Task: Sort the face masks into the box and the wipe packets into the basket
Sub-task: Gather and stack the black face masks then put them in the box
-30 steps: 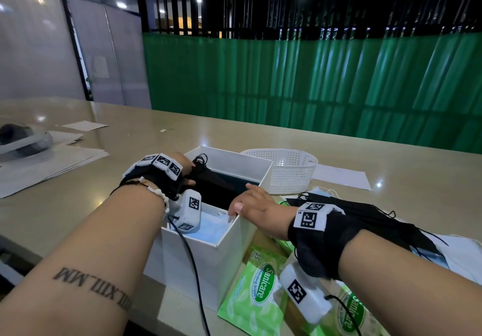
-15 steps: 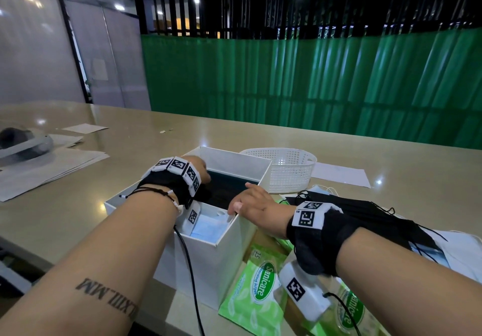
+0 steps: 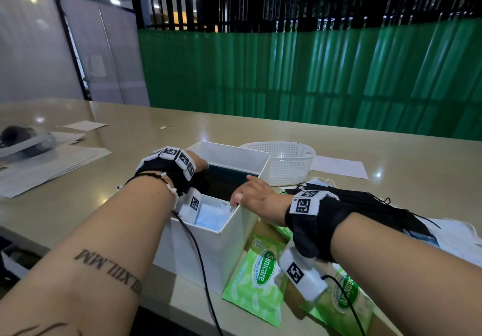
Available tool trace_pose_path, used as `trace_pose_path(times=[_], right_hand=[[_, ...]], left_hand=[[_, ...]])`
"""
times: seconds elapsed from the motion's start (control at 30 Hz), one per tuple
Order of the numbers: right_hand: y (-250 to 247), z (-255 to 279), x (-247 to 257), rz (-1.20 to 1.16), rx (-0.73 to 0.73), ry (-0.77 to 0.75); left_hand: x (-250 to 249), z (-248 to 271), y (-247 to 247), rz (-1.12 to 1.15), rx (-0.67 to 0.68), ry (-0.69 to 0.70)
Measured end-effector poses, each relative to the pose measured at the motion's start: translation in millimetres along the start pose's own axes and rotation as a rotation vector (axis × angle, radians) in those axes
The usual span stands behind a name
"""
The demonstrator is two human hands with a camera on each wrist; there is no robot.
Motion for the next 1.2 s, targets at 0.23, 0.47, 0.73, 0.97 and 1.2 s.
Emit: trace_pose_path(times=[0.23,0.47,0.73,0.97,1.2], right_hand=[[-6.1,3.9,-0.4,0.102,-0.011,0.024],[-50.7,87.5,-56.9,-0.091,-0.239,0.189],[-53.3,190.4,-173.1,-0.247,-0.165,0.641],[-25.4,221.7,-223.9,-0.376,-0.183,0.806],[-23.9,209.9,-239.3,-0.295,-0.299,0.855]], left_hand=[[-44.7,65.5,-25.8,0.249,0.097,0.199],[-116.8,121.0,-11.6,0.272,0.172,0.511],[-184.3,125.4,54.1,0.355,0.325,0.666],[-187.6,102.7,117.5,0.600,0.456,0.532],[-142.5,70.7,155.6,0.235,0.297,0.311]])
Point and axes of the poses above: each hand's wrist, its own z-axis away from the middle knuckle, its own y-axis out of the palm, x = y × z, the point moved 6 cm from there along -z, towards the middle knuckle, and after that the axes turned 13 degrees about x, right-handed, at the moved point
